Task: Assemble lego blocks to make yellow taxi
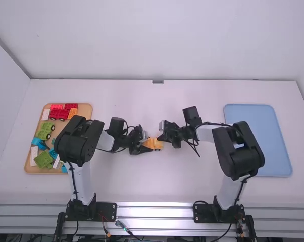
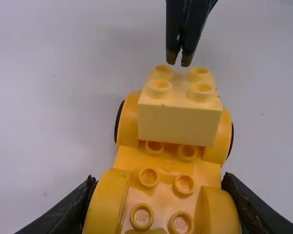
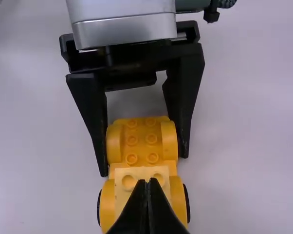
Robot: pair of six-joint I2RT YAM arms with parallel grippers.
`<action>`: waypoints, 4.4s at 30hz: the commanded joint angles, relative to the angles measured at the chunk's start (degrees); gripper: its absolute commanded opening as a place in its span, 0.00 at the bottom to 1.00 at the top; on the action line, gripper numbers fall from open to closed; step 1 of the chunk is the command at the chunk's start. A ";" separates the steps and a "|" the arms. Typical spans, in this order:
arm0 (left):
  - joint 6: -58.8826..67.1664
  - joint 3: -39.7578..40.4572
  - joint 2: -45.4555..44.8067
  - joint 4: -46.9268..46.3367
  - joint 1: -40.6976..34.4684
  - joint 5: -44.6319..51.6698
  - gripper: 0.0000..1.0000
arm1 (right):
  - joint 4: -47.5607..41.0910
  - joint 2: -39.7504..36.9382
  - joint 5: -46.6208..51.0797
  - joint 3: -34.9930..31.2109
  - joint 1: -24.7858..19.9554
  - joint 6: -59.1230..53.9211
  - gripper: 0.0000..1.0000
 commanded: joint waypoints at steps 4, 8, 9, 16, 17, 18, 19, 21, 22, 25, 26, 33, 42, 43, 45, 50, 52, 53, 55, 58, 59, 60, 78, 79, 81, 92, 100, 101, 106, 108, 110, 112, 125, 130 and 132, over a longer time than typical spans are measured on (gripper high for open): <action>-0.44 -0.66 1.14 -1.11 0.00 -2.40 0.52 | -0.48 1.07 3.39 1.29 1.95 0.83 0.00; -0.44 -0.66 1.14 -1.11 -0.02 -2.40 0.52 | -0.92 1.09 4.63 1.29 3.13 0.83 0.00; -0.44 -0.66 1.14 -1.11 0.00 -2.40 0.52 | -1.33 1.09 5.35 1.29 3.41 0.81 0.00; -0.42 -0.66 1.14 -1.11 -0.02 -2.40 0.52 | -1.73 1.09 7.85 1.22 3.85 2.32 0.00; -0.42 -0.66 1.14 -1.11 -0.02 -2.40 0.52 | -1.68 1.09 7.85 1.20 3.82 2.32 0.00; -0.42 -0.66 1.14 -1.09 -0.04 -2.38 0.52 | -1.27 1.09 7.82 0.96 3.80 2.32 0.00; -0.42 -0.66 1.14 -1.11 0.02 -2.40 0.52 | -1.38 1.09 7.85 0.96 3.80 2.34 0.00; -0.44 -0.66 1.14 -1.09 -0.02 -2.40 0.52 | -1.66 1.09 7.80 0.96 3.80 2.32 0.00; -0.42 -0.66 1.14 -1.09 -0.04 -2.40 0.52 | -1.77 1.11 7.82 0.96 3.85 2.36 0.00; -0.44 -0.66 1.14 -0.98 -0.04 -2.40 0.52 | -1.95 1.66 7.78 0.96 3.91 2.40 0.00; -0.44 -0.66 1.14 -0.94 0.02 -2.36 0.52 | -1.77 2.01 7.82 0.96 3.91 2.95 0.00; -0.44 -0.66 1.14 -0.98 -0.02 -2.40 0.52 | -1.68 4.85 7.85 1.01 3.85 3.61 0.00; -0.44 -0.66 1.14 -0.94 -0.04 -2.40 0.52 | -2.71 5.73 10.78 0.85 4.61 3.82 0.00; -0.42 -0.66 1.14 -0.94 0.02 -2.38 0.52 | -2.82 5.73 11.65 0.57 4.72 3.78 0.00; -0.42 -0.66 1.14 -0.94 -0.02 -2.40 0.52 | -2.80 5.73 12.41 -0.02 4.83 3.85 0.00; -0.44 -0.66 1.14 -0.94 0.00 -2.40 0.52 | -1.66 5.73 12.55 -2.05 3.78 3.85 0.00; -0.44 -0.66 1.14 -0.94 -0.02 -2.40 0.52 | -0.48 5.73 12.57 -3.23 3.30 3.87 0.00; -0.42 -0.66 1.14 -0.96 -0.04 -2.40 0.52 | -0.37 5.73 12.57 -3.41 3.28 3.87 0.00; -0.44 -0.66 1.14 -0.94 0.00 -2.38 0.52 | -0.22 5.73 13.27 -4.42 2.60 3.87 0.00; -0.42 -0.66 1.14 -0.94 -0.04 -2.38 0.52 | -0.02 5.73 15.91 -4.63 2.49 6.62 0.00; -0.42 -0.66 1.14 -0.94 -0.02 -2.40 0.52 | -0.13 5.73 16.52 -4.63 2.60 6.86 0.00; -0.44 -0.66 1.14 -0.94 0.00 -2.38 0.52 | -0.20 5.73 16.61 -4.63 2.99 6.82 0.00; -0.39 -0.66 1.14 -1.95 -0.04 -2.05 0.54 | -1.18 -8.66 16.65 2.58 1.70 16.50 0.99; -0.39 -0.66 1.14 -1.99 -0.04 -2.08 0.56 | -2.34 -9.55 18.10 2.80 1.51 17.03 0.99; -0.42 -0.66 1.14 -2.05 0.00 -2.27 0.63 | -5.20 -11.61 22.01 2.97 1.49 18.71 0.99; -0.39 -0.66 0.61 -3.13 0.02 -2.69 0.99 | -13.11 -14.95 33.75 2.91 1.57 23.37 0.99; -0.42 -0.66 -6.78 -11.32 0.13 -9.81 0.99 | -13.57 -14.97 33.86 2.89 1.53 23.39 0.99; -0.44 -0.66 -7.56 -11.91 0.20 -10.19 0.99 | -13.57 -14.97 33.99 2.91 1.53 23.39 0.99; -0.39 -0.63 -17.29 -20.65 2.62 -16.04 0.99 | -13.53 -14.97 33.94 2.91 1.57 23.37 0.99; -0.42 -0.48 -20.55 -24.35 3.61 -19.10 0.99 | -13.55 -14.97 33.94 2.91 1.53 23.37 0.99; -0.44 0.42 -25.09 -31.56 5.11 -23.56 0.99 | -13.51 -14.97 33.92 2.91 1.51 23.39 0.99; -1.20 1.40 -28.57 -38.84 6.08 -25.70 0.99 | -13.25 -14.97 33.97 2.91 1.49 23.34 0.99; -39.45 2.71 -46.69 -42.86 7.76 -61.46 0.99 | -10.38 -14.97 33.97 2.91 1.46 23.37 0.99; -54.75 3.43 -48.17 -43.93 13.25 -65.90 0.99 | -10.27 -14.97 36.63 2.91 1.57 23.39 0.99; -57.22 4.96 -47.50 -45.99 17.35 -61.42 0.99 | -10.27 -14.97 37.86 2.99 1.51 23.39 0.99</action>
